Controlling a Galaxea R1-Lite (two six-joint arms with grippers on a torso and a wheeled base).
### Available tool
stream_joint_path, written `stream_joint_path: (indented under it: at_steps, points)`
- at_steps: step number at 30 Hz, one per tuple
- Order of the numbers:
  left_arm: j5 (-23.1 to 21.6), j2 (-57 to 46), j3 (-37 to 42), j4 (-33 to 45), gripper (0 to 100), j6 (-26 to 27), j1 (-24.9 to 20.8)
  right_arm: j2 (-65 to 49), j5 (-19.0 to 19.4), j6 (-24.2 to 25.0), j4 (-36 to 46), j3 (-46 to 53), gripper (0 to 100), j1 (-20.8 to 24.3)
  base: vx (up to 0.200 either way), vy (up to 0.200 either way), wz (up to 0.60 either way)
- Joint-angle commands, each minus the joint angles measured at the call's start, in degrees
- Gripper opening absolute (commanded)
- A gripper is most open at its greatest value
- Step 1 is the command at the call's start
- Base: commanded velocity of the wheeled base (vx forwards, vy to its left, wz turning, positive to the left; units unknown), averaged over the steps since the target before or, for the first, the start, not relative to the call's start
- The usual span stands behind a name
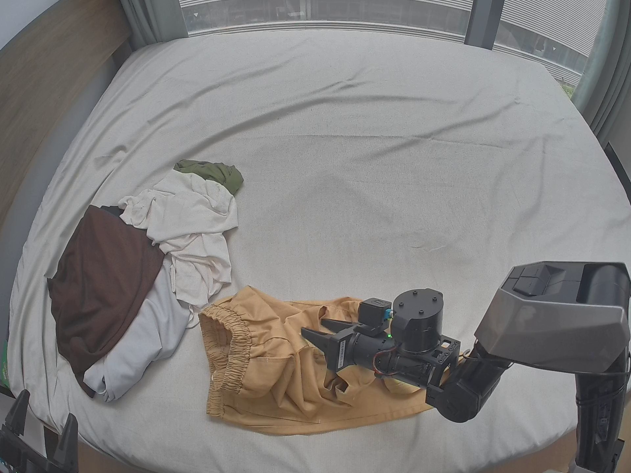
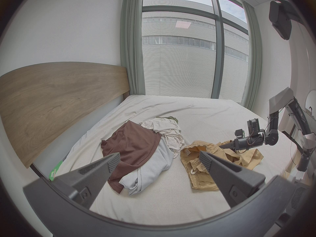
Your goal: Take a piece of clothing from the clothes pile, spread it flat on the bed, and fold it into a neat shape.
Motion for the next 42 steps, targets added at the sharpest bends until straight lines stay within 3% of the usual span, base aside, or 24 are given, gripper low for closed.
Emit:
stream_joint_path:
  at_steps: [1, 19, 30, 37, 38, 42]
  points:
    - [0.0, -0.9, 1.0, 0.0, 100, 0.0, 0.0, 0.7, 0.0, 0.0, 0.0, -0.1, 0, 0.0, 0.000, 0.000, 0.00]
    - [0.0, -0.9, 1.0, 0.0, 100, 0.0, 0.0, -10.9, -0.2, 1.5, -5.5, 12.9, 0, -3.9, 0.000, 0.000, 0.00]
    - [0.0, -0.9, 1.0, 0.0, 100, 0.0, 0.1, -10.6, 4.2, 6.3, -10.8, 15.4, 0, -8.8, 0.000, 0.000, 0.00]
    - [0.0, -0.9, 1.0, 0.0, 100, 0.0, 0.1, -9.5, 6.9, 11.0, -14.1, 15.5, 0, -8.5, 0.000, 0.000, 0.00]
    - [0.0, -0.9, 1.0, 0.0, 100, 0.0, 0.0, -9.2, 7.1, 11.1, -14.7, 15.5, 100, -8.4, 0.000, 0.000, 0.00]
    - [0.0, -0.9, 1.0, 0.0, 100, 0.0, 0.0, -8.6, 7.3, 11.3, -14.8, 16.1, 100, -8.2, 0.000, 0.000, 0.00]
